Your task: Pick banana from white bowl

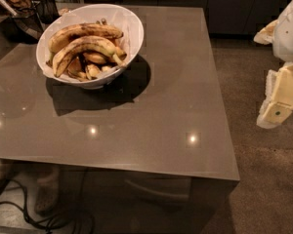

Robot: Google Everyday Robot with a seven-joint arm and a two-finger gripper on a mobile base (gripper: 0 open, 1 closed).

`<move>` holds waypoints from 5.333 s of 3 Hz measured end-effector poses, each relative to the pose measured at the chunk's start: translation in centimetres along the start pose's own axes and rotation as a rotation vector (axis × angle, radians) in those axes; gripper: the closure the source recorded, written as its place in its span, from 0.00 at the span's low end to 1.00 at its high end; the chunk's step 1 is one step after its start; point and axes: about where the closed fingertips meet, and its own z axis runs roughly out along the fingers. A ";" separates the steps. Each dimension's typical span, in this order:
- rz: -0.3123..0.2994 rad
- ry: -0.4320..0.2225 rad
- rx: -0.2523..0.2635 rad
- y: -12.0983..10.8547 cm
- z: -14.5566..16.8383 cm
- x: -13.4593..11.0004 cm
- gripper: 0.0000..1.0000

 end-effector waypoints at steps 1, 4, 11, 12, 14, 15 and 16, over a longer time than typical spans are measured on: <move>0.000 0.000 0.000 0.0 0.0 0.0 0.00; -0.001 0.143 -0.048 -2.4 3.4 -5.0 0.00; -0.063 -0.147 -0.067 -4.4 0.9 -24.0 0.00; -0.093 -0.146 -0.090 -4.1 1.6 -27.2 0.00; -0.088 -0.132 -0.118 -5.0 3.4 -31.2 0.05; -0.044 -0.135 -0.121 -6.5 4.2 -31.8 0.19; -0.009 -0.132 -0.133 -7.7 5.3 -32.0 0.23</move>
Offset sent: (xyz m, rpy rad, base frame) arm 0.0141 0.0140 -0.0030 -0.0420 0.0416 -0.0240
